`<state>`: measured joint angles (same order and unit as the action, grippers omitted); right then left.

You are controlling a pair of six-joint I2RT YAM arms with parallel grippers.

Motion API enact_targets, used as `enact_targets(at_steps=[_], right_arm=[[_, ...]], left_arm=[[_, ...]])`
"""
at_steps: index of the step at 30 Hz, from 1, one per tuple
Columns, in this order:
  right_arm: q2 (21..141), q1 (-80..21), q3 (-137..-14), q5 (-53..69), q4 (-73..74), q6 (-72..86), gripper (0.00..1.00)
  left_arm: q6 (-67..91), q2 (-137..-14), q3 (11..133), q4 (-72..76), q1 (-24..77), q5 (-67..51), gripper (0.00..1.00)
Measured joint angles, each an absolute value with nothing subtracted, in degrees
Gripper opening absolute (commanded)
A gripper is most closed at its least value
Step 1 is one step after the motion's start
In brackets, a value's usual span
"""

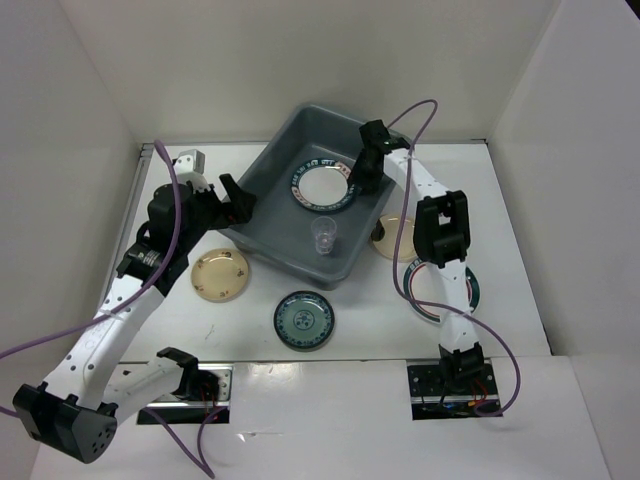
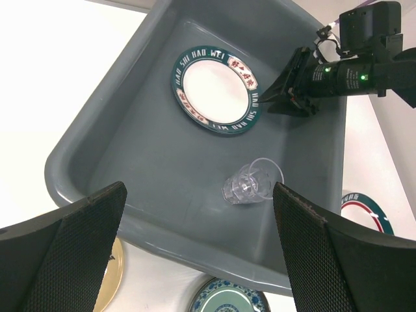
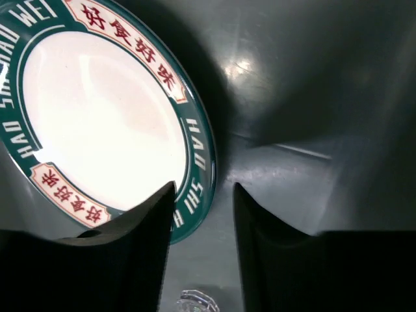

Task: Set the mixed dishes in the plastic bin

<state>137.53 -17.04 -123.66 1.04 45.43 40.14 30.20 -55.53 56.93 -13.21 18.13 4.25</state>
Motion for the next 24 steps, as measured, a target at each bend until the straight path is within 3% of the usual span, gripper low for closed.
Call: enact_targets(at_steps=[5,6,8,14,19,24], right_arm=[[137.0,-17.1,-125.3,0.6,46.9,39.0,0.68],[136.4,-17.1,-125.3,0.6,47.0,38.4,0.77],[134.1,-17.1,-125.2,-0.4,47.4,37.2,0.81],[112.8,-14.3,-115.4,-4.4,46.4,34.6,0.79],[92.8,-2.3,-102.7,-8.3,45.5,36.4,0.66],[88.2,3.5,-91.6,-13.0,51.2,39.8,0.66]], left_arm=[[30.2,-55.5,56.9,-13.2,18.1,4.3,1.0],[30.2,-55.6,56.9,-13.1,18.1,4.3,1.0],[30.2,-55.7,56.8,-12.6,18.1,4.3,1.0],[30.5,-55.8,54.7,-10.9,18.1,4.1,1.0],[30.5,-56.7,53.7,-10.7,18.1,4.0,1.0],[30.5,-57.5,53.6,-10.6,18.1,3.5,1.0]])
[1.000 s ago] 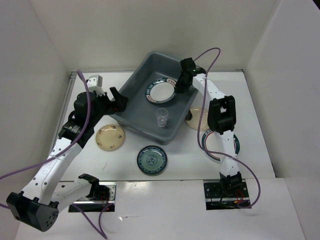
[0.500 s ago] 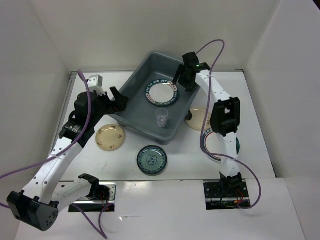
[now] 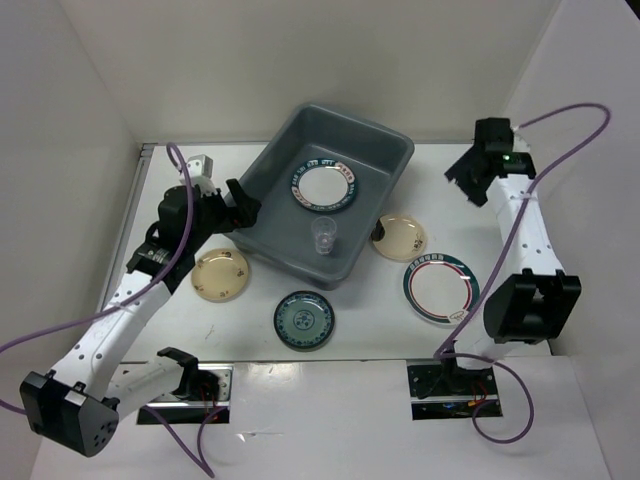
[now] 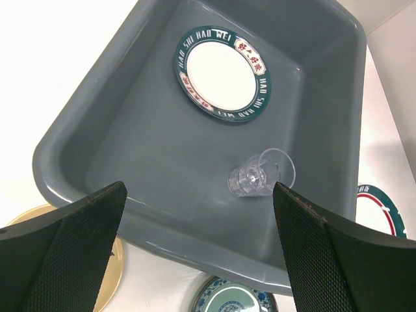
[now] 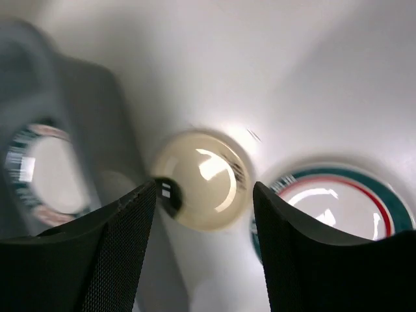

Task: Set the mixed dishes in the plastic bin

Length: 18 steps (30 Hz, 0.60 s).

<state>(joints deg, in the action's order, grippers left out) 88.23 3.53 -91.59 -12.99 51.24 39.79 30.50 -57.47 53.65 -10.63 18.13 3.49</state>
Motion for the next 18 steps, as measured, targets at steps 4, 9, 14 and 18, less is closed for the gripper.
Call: enact_targets(at_steps=[4,9,14,18], right_arm=[[91.8,3.3,-82.8,-13.3,55.9,42.4,0.68],[95.2,3.3,-77.3,-13.2,60.2,45.5,0.66],[98.3,3.3,-77.0,-12.5,60.2,48.5,0.64],[101.7,3.3,-77.0,-11.5,59.5,51.1,0.58]], left_arm=[[30.6,-57.6,53.3,-10.4,18.1,3.1,1.0],[30.7,-57.5,52.8,-10.2,18.1,2.7,1.0],[31.5,-55.6,51.5,-10.3,18.1,2.6,1.0],[31.7,-53.4,50.0,-10.7,18.1,2.7,1.0]])
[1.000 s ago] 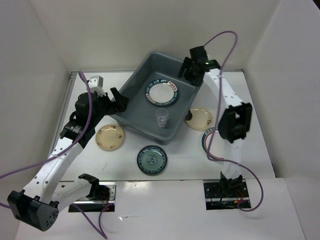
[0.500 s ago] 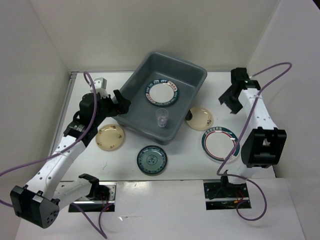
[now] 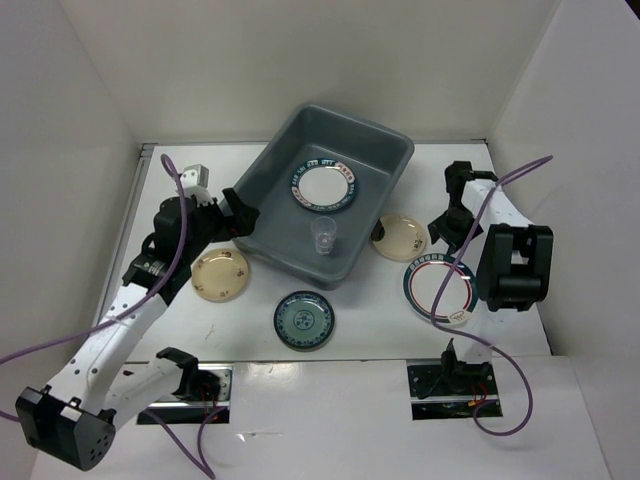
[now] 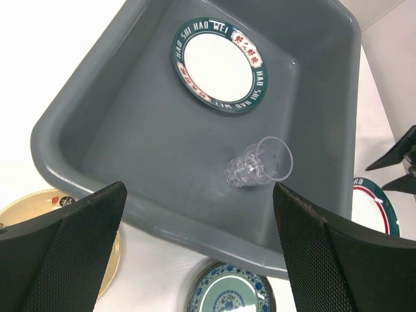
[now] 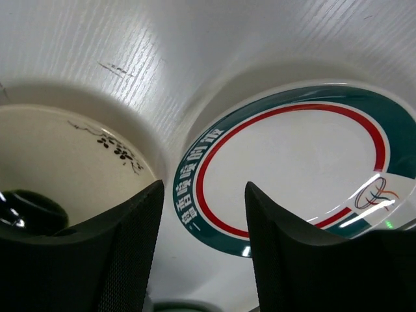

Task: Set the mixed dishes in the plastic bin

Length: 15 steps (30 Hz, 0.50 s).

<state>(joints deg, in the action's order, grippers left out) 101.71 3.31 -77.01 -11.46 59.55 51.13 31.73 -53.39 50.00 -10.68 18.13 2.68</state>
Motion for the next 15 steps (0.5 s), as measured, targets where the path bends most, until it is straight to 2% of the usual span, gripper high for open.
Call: enact_targets(at_steps=[15], right_arm=[[112.0,3.3,-83.0,-12.1,59.3,60.5,0.48]], left_arm=[[31.5,-50.6,47.2,-11.1,18.1,4.9,1.0]])
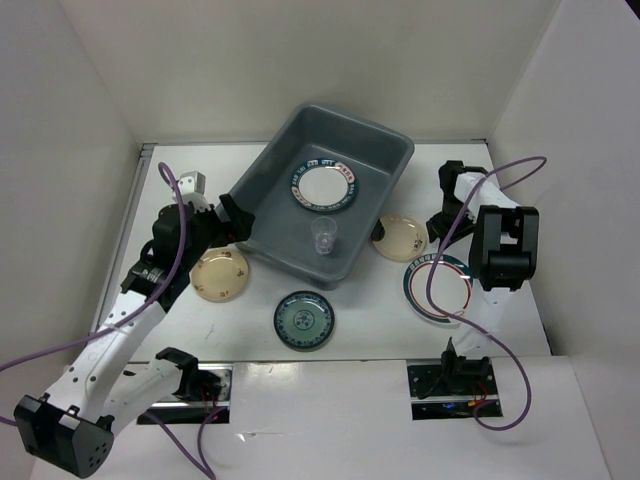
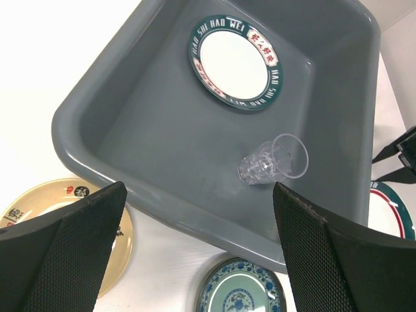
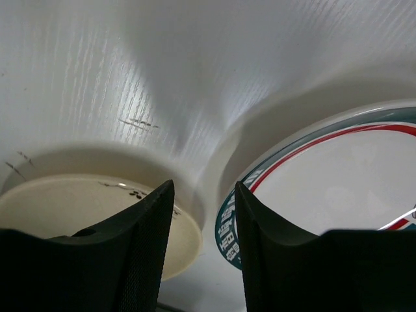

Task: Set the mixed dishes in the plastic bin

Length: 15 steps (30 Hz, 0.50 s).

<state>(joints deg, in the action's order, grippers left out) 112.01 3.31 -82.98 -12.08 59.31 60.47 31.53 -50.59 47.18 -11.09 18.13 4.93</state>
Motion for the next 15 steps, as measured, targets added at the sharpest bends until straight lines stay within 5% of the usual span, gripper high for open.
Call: enact_targets(at_steps=[15], right_arm=[[115.4,3.3,-85.6,-13.9,63.1,63.8,0.43]], left_arm=[[31.5,-51.1,47.0,-11.1,18.1,7.3,1.0]])
